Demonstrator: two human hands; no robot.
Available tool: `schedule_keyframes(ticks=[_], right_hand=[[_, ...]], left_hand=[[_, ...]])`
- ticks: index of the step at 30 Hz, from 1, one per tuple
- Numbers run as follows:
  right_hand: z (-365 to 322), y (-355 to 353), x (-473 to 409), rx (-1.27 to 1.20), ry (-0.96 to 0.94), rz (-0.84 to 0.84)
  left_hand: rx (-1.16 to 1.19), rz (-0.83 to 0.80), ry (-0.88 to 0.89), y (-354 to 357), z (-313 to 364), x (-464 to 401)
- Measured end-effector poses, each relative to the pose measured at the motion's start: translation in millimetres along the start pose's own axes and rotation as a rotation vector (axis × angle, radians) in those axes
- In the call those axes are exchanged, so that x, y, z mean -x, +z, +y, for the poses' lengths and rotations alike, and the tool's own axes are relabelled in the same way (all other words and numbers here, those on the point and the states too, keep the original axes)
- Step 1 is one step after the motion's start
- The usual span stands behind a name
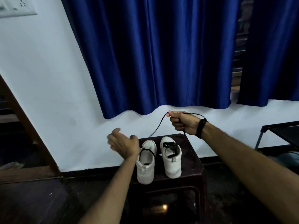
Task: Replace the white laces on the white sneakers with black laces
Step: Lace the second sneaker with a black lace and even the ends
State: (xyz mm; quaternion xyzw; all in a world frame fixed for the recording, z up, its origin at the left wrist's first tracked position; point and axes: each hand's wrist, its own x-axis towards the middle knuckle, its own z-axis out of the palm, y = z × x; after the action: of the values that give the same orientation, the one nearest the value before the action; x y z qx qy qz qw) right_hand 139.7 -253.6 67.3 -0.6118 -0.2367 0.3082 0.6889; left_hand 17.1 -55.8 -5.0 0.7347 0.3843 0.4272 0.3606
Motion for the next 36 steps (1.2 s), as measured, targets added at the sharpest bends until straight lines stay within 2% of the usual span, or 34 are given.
schedule_keyframes(ticks=[1, 2, 3, 5, 6, 8, 14, 18, 21, 22, 23, 25, 26, 27, 28, 29, 31, 33, 34, 36], right_hand=[[-1, 6, -3, -0.059, -0.021, 0.024], [-2, 15, -6, -0.106, -0.043, 0.04], [-4, 24, -9, -0.143, -0.062, 0.047], [-6, 40, -14, -0.206, -0.102, 0.055], [-8, 45, -16, -0.226, -0.125, 0.064], [-11, 47, -19, -0.23, -0.176, 0.101], [-8, 4, -16, -0.008, -0.235, 0.284], [8, -17, -20, 0.155, -0.188, 0.378], [19, -27, -28, 0.168, -0.199, 0.48], [21, -29, -31, 0.241, -0.173, 0.505], [23, -31, -34, 0.427, -0.091, 0.534], [35, -29, -39, 1.182, 0.226, 0.592], [42, -23, -42, 1.465, 0.263, 0.606], [47, -12, -43, 1.568, 0.159, 0.546], [53, 0, -47, 1.516, 0.029, 0.397], [57, 11, -48, 1.342, -0.067, 0.192], [71, 26, -54, 0.883, -0.066, -0.098], [85, 31, -55, 0.672, -0.063, -0.12], [92, 30, -58, 0.672, -0.081, -0.099], [102, 28, -61, 0.82, -0.143, -0.025]], left_hand=[[0.155, -0.074, 0.136, 3, 9, 15], [0.3, -0.244, 0.208, 9, 18, 30], [0.389, -0.494, 0.199, 13, 27, 44], [0.488, -0.908, 0.057, 18, 43, 61], [0.57, -1.033, -0.043, 20, 46, 64], [0.701, -1.132, -0.199, 15, 43, 60], [0.339, -1.106, -0.051, -23, 6, 10], [0.189, -1.065, -0.086, -37, -12, -10], [0.097, -0.959, -0.12, -32, -21, -14], [0.098, -0.913, -0.124, -28, -22, -13], [0.113, -0.858, -0.113, -22, -23, -12], [0.16, -0.734, -0.067, -6, -23, -9], [0.169, -0.693, -0.053, 2, -21, -8], [0.162, -0.677, -0.039, 12, -17, -7], [0.141, -0.678, -0.019, 21, -12, -7], [0.109, -0.68, 0.006, 30, -7, -7], [0.058, -0.659, 0.03, 46, -1, -8], [0.067, -0.633, 0.007, 55, -2, -12], [0.079, -0.629, -0.017, 58, -6, -14], [0.065, -0.589, -0.062, 61, -16, -19]])
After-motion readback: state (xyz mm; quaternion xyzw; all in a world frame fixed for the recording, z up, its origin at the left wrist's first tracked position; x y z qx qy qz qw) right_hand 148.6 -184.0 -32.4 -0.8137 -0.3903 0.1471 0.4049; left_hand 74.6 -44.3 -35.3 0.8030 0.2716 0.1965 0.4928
